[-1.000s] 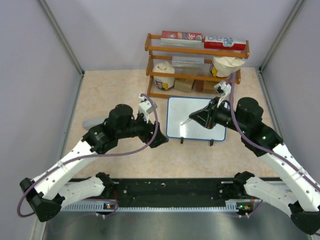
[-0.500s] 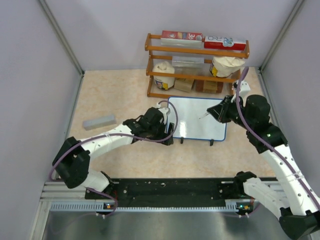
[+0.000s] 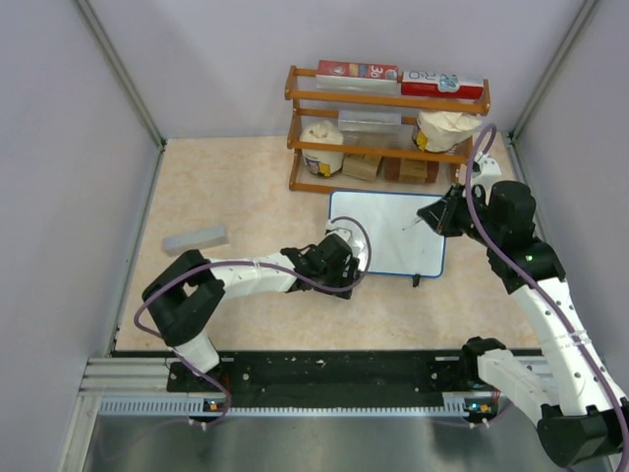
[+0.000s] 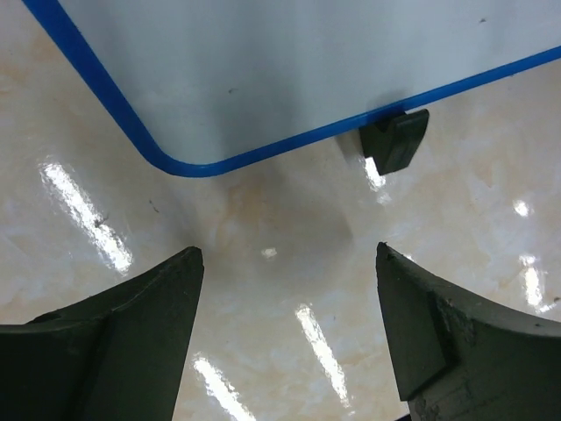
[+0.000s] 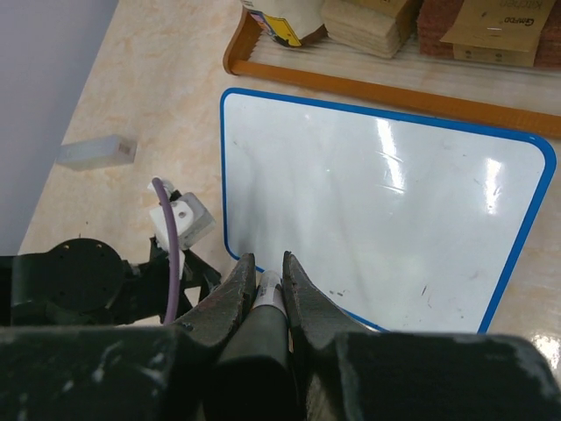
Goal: Write a sentence on the whiteboard
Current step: Move the whiteboard stand to the corner of the board.
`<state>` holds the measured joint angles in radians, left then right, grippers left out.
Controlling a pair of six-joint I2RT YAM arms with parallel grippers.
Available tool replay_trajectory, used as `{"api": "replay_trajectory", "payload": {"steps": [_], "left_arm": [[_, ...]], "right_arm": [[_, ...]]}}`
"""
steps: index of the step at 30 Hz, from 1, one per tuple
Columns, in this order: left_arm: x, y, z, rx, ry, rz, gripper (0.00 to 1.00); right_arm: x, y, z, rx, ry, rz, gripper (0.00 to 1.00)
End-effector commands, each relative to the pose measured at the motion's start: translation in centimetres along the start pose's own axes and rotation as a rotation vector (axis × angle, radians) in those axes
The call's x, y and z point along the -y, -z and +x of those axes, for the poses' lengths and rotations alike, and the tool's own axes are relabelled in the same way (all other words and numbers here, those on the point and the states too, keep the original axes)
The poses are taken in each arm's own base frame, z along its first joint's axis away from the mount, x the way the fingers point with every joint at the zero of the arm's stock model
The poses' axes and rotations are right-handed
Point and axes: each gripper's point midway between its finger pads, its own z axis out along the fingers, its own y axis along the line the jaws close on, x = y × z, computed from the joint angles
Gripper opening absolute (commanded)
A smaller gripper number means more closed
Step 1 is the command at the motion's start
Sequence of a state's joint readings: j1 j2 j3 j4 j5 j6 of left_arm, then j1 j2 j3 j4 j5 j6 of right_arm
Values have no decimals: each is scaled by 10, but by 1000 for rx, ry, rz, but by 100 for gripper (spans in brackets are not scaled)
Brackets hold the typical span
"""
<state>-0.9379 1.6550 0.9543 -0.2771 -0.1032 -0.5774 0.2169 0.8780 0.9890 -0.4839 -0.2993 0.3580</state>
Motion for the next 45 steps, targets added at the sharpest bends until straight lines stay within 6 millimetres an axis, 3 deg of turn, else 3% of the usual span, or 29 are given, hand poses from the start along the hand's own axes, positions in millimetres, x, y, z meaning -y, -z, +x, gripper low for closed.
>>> {"api": "replay_trajectory", "payload": {"steps": [1, 9, 13, 20, 28, 37, 45], "left_arm": [[14, -17, -23, 91, 16, -24, 82], [41, -50, -15, 93, -32, -48, 77], [32, -62, -11, 72, -7, -118, 69], [15, -66, 3, 60, 28, -181, 43], [8, -63, 19, 22, 35, -217, 0], [4, -37, 38, -53, 74, -304, 0], [18, -14, 58, -131, 71, -346, 0]], "right_arm": [[-4, 6, -19, 52, 33, -13, 0], [-1, 7, -24, 65, 39, -3, 0], [-1, 8, -24, 65, 35, -3, 0], [3, 9, -19, 63, 26, 5, 0], [3, 8, -15, 55, 23, -1, 0], [3, 11, -8, 56, 11, -6, 0], [1, 14, -7, 64, 9, -14, 0]]}}
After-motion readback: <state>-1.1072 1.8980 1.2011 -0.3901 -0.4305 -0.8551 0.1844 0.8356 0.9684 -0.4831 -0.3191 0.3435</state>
